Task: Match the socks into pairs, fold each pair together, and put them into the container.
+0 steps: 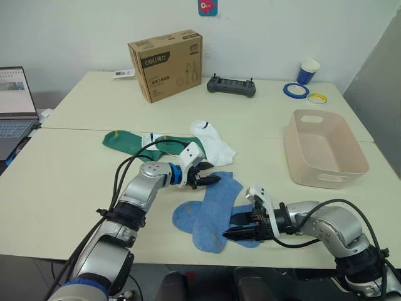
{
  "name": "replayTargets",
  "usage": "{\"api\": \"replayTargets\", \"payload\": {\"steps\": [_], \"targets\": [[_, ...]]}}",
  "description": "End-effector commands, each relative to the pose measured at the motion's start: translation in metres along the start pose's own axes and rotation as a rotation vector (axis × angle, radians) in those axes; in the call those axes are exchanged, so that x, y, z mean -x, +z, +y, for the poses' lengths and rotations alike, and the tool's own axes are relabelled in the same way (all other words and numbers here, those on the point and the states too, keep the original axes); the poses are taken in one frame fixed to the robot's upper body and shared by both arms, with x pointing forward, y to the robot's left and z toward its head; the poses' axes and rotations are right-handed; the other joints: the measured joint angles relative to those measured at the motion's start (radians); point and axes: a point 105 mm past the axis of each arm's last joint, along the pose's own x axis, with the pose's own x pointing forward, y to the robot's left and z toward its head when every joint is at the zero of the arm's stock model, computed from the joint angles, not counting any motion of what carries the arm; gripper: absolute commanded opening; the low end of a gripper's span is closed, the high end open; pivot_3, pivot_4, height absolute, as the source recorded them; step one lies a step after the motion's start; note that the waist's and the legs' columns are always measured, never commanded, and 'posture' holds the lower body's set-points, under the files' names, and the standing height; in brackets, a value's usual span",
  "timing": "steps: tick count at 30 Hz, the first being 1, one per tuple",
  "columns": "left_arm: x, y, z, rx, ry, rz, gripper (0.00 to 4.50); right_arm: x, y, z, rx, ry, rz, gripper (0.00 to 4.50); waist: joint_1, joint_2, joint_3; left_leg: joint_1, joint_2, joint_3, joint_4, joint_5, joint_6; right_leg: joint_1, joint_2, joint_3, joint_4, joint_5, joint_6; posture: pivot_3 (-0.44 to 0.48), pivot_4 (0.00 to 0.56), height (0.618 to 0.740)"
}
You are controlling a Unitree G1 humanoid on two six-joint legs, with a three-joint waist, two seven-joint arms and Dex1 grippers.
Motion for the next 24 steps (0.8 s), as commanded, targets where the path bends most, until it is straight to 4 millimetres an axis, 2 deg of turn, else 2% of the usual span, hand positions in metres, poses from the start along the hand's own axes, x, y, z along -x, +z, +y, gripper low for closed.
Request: {"api": "replayTargets", "payload": {"steps": [1,2,3,5,7,10,11,12,13,19,24], "targets": [[-0.005,0.006,-0.003,-0.028,-0.045,0.007,2.89,-0.003,0.008,-0.002,-0.028,0.015,-0.041,2.83,0.000,0.000,0.000,0.000,0.000,0.000,0.000,0.000,0.000,0.000,0.000,0.000,0.000,0.000,0.000,0.000,0.150,0.740],[-0.006,0.004,-0.004,-0.027,-0.054,0.017,2.89,-0.004,0.008,-0.001,-0.033,0.020,-0.045,2.83,0.000,0.000,0.000,0.000,0.000,-0.001,0.000,0.000,0.000,0.000,0.001,-0.001,0.000,0.000,0.000,0.000,0.150,0.740],[-0.007,0.005,-0.004,-0.028,-0.053,0.014,2.51,-0.004,0.008,-0.003,-0.031,0.010,-0.049,2.86,0.000,0.000,0.000,-0.001,0.000,-0.002,0.000,0.000,0.000,0.000,0.001,-0.002,0.000,0.000,0.000,0.000,0.150,0.740],[-0.007,0.010,-0.003,-0.030,-0.054,-0.004,1.99,-0.002,0.010,-0.004,-0.027,-0.006,-0.058,2.44,0.000,0.000,0.000,-0.001,0.000,-0.003,0.000,0.000,0.000,0.000,0.001,-0.003,0.001,0.000,0.000,0.000,0.150,0.740],[-0.006,0.014,-0.003,-0.032,-0.058,-0.021,1.35,0.000,0.015,-0.004,-0.028,-0.014,-0.075,1.88,0.000,0.000,0.000,-0.001,0.000,-0.004,0.000,0.000,0.000,0.000,0.000,-0.003,0.000,0.000,0.000,0.000,0.150,0.740],[-0.002,0.014,-0.004,-0.026,-0.064,-0.030,0.22,0.001,0.019,-0.002,-0.025,-0.009,-0.086,0.65,0.000,0.000,0.000,-0.002,0.000,-0.004,0.000,0.000,0.000,0.000,0.001,-0.003,0.000,0.000,0.000,0.000,0.150,0.740],[0.000,0.013,-0.004,-0.023,-0.059,-0.028,0.01,0.002,0.021,-0.001,-0.024,0.000,-0.087,0.37,0.000,0.000,0.000,-0.002,0.000,-0.004,0.000,0.000,0.000,0.000,0.001,-0.003,0.000,0.000,0.000,0.000,0.150,0.740],[0.002,0.012,-0.003,-0.019,-0.054,-0.028,0.00,0.002,0.022,0.001,-0.021,0.005,-0.088,0.06,0.000,0.000,0.000,-0.002,0.000,-0.005,0.000,0.000,0.000,0.000,0.001,-0.003,0.001,0.000,0.000,0.000,0.150,0.740],[0.003,0.011,-0.003,-0.018,-0.050,-0.028,0.00,0.003,0.023,0.002,-0.019,0.008,-0.088,0.02,-0.001,0.000,0.000,-0.002,0.000,-0.005,0.000,0.000,0.000,0.000,0.001,-0.004,0.001,0.000,0.000,0.000,0.150,0.740],[0.017,0.017,-0.001,0.029,-0.002,-0.075,0.00,0.010,0.031,0.009,-0.009,0.023,-0.090,0.02,-0.002,0.000,0.000,-0.002,0.000,-0.007,0.000,0.000,0.000,0.000,0.001,-0.005,0.001,0.000,0.000,0.000,0.150,0.740],[0.027,0.016,-0.008,0.038,0.009,-0.085,0.00,0.012,0.030,0.013,-0.009,0.031,-0.079,0.02,-0.001,0.000,0.000,-0.003,0.000,-0.010,0.000,0.000,0.000,0.000,0.001,-0.008,0.001,0.000,0.000,0.000,0.150,0.740]]}}
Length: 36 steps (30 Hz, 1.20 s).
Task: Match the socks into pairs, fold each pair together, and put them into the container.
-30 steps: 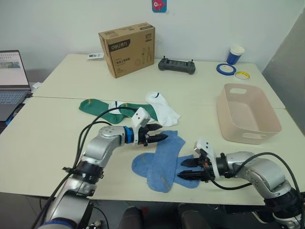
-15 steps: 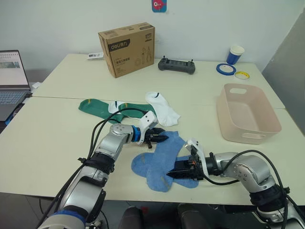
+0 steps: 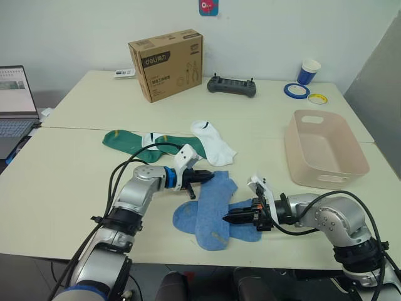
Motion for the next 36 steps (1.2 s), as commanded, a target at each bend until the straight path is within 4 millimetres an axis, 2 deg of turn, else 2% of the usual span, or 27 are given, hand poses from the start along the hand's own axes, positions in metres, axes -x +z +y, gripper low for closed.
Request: {"api": "replayTargets", "payload": {"steps": [1,7,10,14,17,20,24,27,30,33,36], "targets": [[0.005,0.011,-0.005,-0.027,0.003,-0.038,0.00,0.003,0.005,0.007,0.029,0.017,-0.013,0.02,0.000,0.000,0.000,0.000,0.000,0.000,0.000,0.000,0.000,0.000,0.000,0.000,0.000,0.000,0.000,0.000,0.150,0.740],[0.014,0.021,-0.008,-0.016,0.033,-0.076,0.00,0.008,0.009,0.007,0.051,0.005,-0.008,0.02,0.000,0.000,0.000,0.000,0.000,-0.001,0.000,0.000,0.000,0.000,0.000,-0.001,0.000,0.000,0.000,0.000,0.150,0.740],[0.027,0.032,-0.012,-0.009,0.077,-0.117,0.00,0.020,0.016,0.002,0.092,-0.030,0.003,0.02,-0.001,0.000,0.000,0.000,0.000,-0.001,0.000,0.000,0.000,0.000,0.000,-0.001,0.000,0.000,0.000,0.000,0.150,0.740],[0.041,0.043,-0.035,0.047,0.080,-0.172,0.00,0.046,0.026,-0.010,0.150,-0.073,0.050,0.02,-0.001,0.000,0.000,0.000,0.000,-0.002,0.000,0.000,0.000,0.001,-0.001,-0.001,0.000,0.000,0.000,0.000,0.150,0.740],[0.045,0.029,-0.047,0.043,0.105,-0.113,0.00,0.057,0.031,-0.017,0.177,-0.067,0.082,0.02,-0.001,0.000,0.000,0.000,0.000,-0.002,0.000,0.000,0.000,0.001,-0.001,-0.002,0.000,0.000,0.000,0.000,0.150,0.740],[0.049,0.020,-0.046,0.088,0.201,-0.129,0.00,0.057,0.036,-0.027,0.212,-0.055,0.115,0.02,-0.002,0.000,0.000,0.001,0.000,-0.002,0.000,0.000,0.000,0.001,-0.001,-0.002,0.000,0.000,0.000,0.000,0.150,0.740],[0.050,0.010,-0.038,0.113,0.305,-0.161,0.00,0.042,0.034,-0.041,0.217,-0.057,0.127,0.02,0.000,0.000,0.000,0.001,0.000,-0.002,0.001,0.000,0.000,0.002,-0.001,-0.002,0.000,0.000,0.000,0.000,0.150,0.740],[0.049,0.000,-0.034,0.110,0.342,-0.151,0.00,0.031,0.031,-0.043,0.221,-0.040,0.130,0.02,0.001,0.000,0.000,0.001,0.000,-0.002,0.001,0.000,0.000,0.002,-0.001,-0.002,0.000,0.001,-0.001,0.000,0.150,0.740],[0.054,-0.006,-0.027,0.088,0.372,-0.134,0.00,0.032,0.035,-0.045,0.241,-0.075,0.095,0.64,0.002,0.000,0.000,0.001,0.000,-0.002,0.000,0.000,0.000,0.001,-0.001,-0.002,0.000,0.002,-0.004,0.000,0.150,0.740],[0.055,-0.010,-0.027,0.095,0.355,-0.119,0.00,0.041,0.038,-0.052,0.246,-0.151,0.059,1.61,0.004,0.000,0.000,0.000,0.000,-0.002,0.000,0.000,0.000,0.002,-0.001,-0.003,0.000,0.002,-0.005,0.000,0.150,0.740],[0.059,-0.014,-0.023,0.100,0.360,-0.106,0.00,0.053,0.036,-0.050,0.234,-0.186,0.028,2.63,0.006,0.000,0.000,0.000,-0.001,-0.002,0.000,0.000,0.000,0.001,-0.001,-0.003,0.000,0.002,-0.005,0.000,0.150,0.740]]}}
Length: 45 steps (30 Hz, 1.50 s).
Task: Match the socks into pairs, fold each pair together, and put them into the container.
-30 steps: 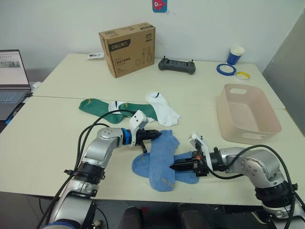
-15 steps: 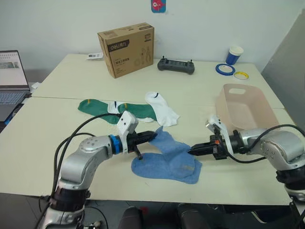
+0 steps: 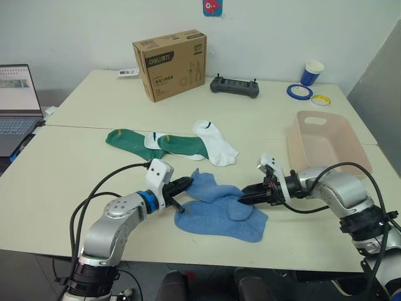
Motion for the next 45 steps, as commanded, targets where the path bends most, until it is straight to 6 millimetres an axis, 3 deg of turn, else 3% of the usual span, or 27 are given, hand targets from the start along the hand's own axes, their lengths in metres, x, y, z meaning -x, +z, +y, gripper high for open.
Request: {"api": "replayTargets", "payload": {"steps": [1,7,14,25,28,34,40,45], "targets": [[0.004,0.005,0.007,-0.018,0.006,-0.024,0.00,0.019,0.009,0.004,0.023,-0.048,-0.060,2.63,0.001,0.000,0.000,0.000,0.000,0.000,0.000,0.000,0.000,0.000,0.000,0.000,0.000,0.000,0.000,0.000,0.150,0.740],[0.001,0.008,0.016,-0.026,0.012,-0.030,0.00,0.022,-0.006,0.022,-0.006,-0.089,-0.088,2.63,0.001,0.000,0.000,0.000,0.000,-0.002,0.000,0.000,0.000,0.000,0.000,-0.002,0.000,-0.002,0.003,0.000,0.150,0.740],[-0.003,0.011,0.018,-0.037,0.004,-0.036,0.00,0.009,-0.027,0.011,0.044,-0.257,-0.062,2.63,-0.001,0.000,0.000,0.000,0.000,-0.003,0.000,0.000,0.000,0.001,0.000,-0.003,0.000,-0.003,0.003,0.000,0.150,0.740],[-0.006,0.010,0.015,-0.045,-0.010,-0.034,0.00,-0.012,-0.004,0.020,-0.009,-0.198,-0.166,2.63,-0.001,0.000,0.000,-0.001,0.000,-0.006,0.000,0.000,0.000,0.001,0.000,-0.005,0.001,-0.002,0.002,0.000,0.150,0.740],[-0.005,0.011,0.015,-0.045,-0.007,-0.034,0.00,-0.010,-0.009,0.015,0.025,-0.210,-0.122,2.03,0.000,0.000,0.000,-0.001,0.000,-0.006,0.000,0.000,0.000,0.001,0.000,-0.006,0.000,-0.002,0.002,0.000,0.150,0.740],[-0.005,0.012,0.014,-0.032,-0.012,-0.038,0.00,-0.010,-0.021,0.009,0.132,-0.238,-0.033,0.06,0.000,0.000,0.000,-0.001,0.000,-0.006,0.000,0.000,0.000,0.001,0.000,-0.006,0.000,-0.002,0.001,0.000,0.150,0.740],[-0.002,0.012,0.014,-0.028,-0.020,-0.040,0.00,-0.007,-0.011,0.010,0.106,-0.225,-0.090,0.02,0.002,0.000,0.000,-0.001,0.000,-0.007,0.000,0.000,0.000,0.001,0.000,-0.007,0.001,-0.002,0.001,0.000,0.150,0.740],[0.009,0.030,0.008,-0.054,-0.059,-0.111,0.00,0.013,0.007,0.003,0.151,-0.264,-0.126,0.02,0.002,0.000,0.000,-0.002,0.000,-0.006,0.000,0.000,0.000,0.001,0.000,-0.006,0.001,-0.002,0.001,0.000,0.150,0.740]]}}
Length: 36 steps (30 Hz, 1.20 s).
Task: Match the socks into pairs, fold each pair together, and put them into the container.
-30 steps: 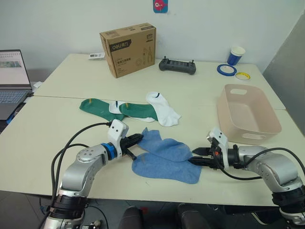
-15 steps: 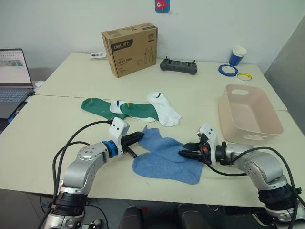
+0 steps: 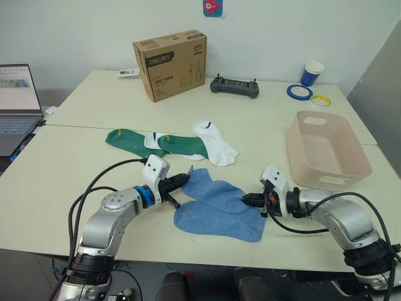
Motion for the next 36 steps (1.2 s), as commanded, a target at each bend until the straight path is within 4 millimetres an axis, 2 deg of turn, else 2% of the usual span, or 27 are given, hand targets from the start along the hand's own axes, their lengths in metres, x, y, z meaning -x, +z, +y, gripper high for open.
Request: {"api": "replayTargets", "payload": {"steps": [1,4,7,10,12,17,21,22,24,28,32,34,36], "targets": [[0.011,0.027,-0.008,-0.047,-0.031,-0.088,0.00,0.019,0.030,-0.013,0.095,-0.047,-0.065,0.02,0.000,0.000,0.000,0.000,0.000,0.000,0.000,0.000,0.000,0.000,0.000,0.000,0.000,0.000,0.000,0.000,0.150,0.740],[0.015,0.034,-0.019,-0.034,-0.055,-0.114,0.00,0.024,0.036,-0.021,0.134,-0.069,-0.065,0.02,-0.001,0.000,0.000,0.000,0.000,0.000,0.000,0.000,0.000,0.000,0.000,0.000,0.000,0.000,0.000,0.000,0.150,0.740],[0.020,0.040,-0.045,0.001,-0.113,-0.135,0.00,0.027,0.046,-0.038,0.211,-0.121,-0.060,0.02,-0.002,0.000,0.000,0.000,0.000,0.000,0.000,0.000,0.000,0.000,0.000,0.000,0.000,0.000,0.000,0.000,0.150,0.740],[0.027,0.036,-0.073,0.068,-0.178,-0.123,0.00,0.024,0.050,-0.049,0.230,-0.131,-0.060,0.02,-0.006,0.000,0.000,0.000,0.000,0.001,0.000,0.000,0.000,0.000,-0.001,0.000,0.000,0.000,0.000,0.000,0.150,0.740],[0.029,0.030,-0.083,0.099,-0.200,-0.099,0.00,0.021,0.050,-0.051,0.239,-0.119,-0.057,0.02,-0.006,0.000,0.000,0.000,0.000,0.000,0.000,0.000,0.000,0.000,-0.001,0.000,0.000,0.000,-0.001,0.000,0.150,0.740],[0.022,0.000,-0.084,0.168,-0.164,0.024,0.00,0.000,0.041,-0.046,0.237,-0.051,-0.037,0.02,-0.007,0.001,0.000,0.000,0.000,-0.001,0.000,0.000,0.000,0.000,0.000,-0.001,0.001,0.000,-0.002,0.000,0.150,0.740],[0.017,-0.008,-0.084,0.193,-0.143,0.030,0.00,-0.005,0.032,-0.038,0.228,-0.014,-0.021,0.02,-0.005,0.001,0.000,0.000,-0.001,0.000,0.001,0.000,0.000,0.001,-0.001,-0.001,0.000,0.000,-0.003,0.000,0.150,0.740],[0.019,-0.008,-0.087,0.205,-0.157,0.034,0.43,-0.003,0.032,-0.037,0.227,-0.014,-0.020,0.00,-0.005,0.001,0.000,0.000,-0.001,0.000,0.001,0.000,0.000,0.001,-0.001,-0.001,0.000,0.001,-0.003,0.000,0.150,0.740],[0.023,-0.008,-0.091,0.210,-0.183,0.039,0.98,0.000,0.031,-0.037,0.225,-0.013,-0.020,0.00,-0.004,0.001,0.000,0.000,0.000,-0.001,0.000,0.000,0.000,0.001,-0.001,-0.001,0.000,0.001,-0.005,0.000,0.150,0.740],[0.042,-0.011,-0.091,0.229,-0.256,0.088,2.22,0.005,0.026,-0.036,0.219,-0.018,-0.012,0.00,-0.005,0.001,0.000,0.000,0.000,-0.002,-0.001,0.000,0.000,0.000,0.000,-0.002,0.001,0.000,-0.008,0.000,0.150,0.740],[0.072,-0.005,-0.060,0.215,-0.289,0.166,3.51,0.008,0.027,-0.035,0.211,-0.023,-0.018,0.00,-0.006,0.002,0.000,0.001,0.001,-0.002,0.000,0.000,0.000,0.000,0.000,-0.004,0.002,-0.003,-0.005,0.000,0.150,0.740],[0.077,0.004,-0.046,0.209,-0.291,0.162,4.12,0.008,0.027,-0.034,0.209,-0.025,-0.025,0.00,-0.007,0.004,0.001,0.002,0.001,-0.001,0.000,0.000,0.000,0.000,0.000,-0.004,0.002,-0.003,-0.005,0.000,0.150,0.740],[0.074,0.013,-0.032,0.176,-0.278,0.144,4.12,0.008,0.029,-0.033,0.208,-0.026,-0.039,0.00,-0.005,0.004,0.001,0.002,0.001,-0.001,0.000,0.000,0.000,0.000,0.000,-0.003,0.001,-0.003,-0.006,0.000,0.150,0.740]]}}
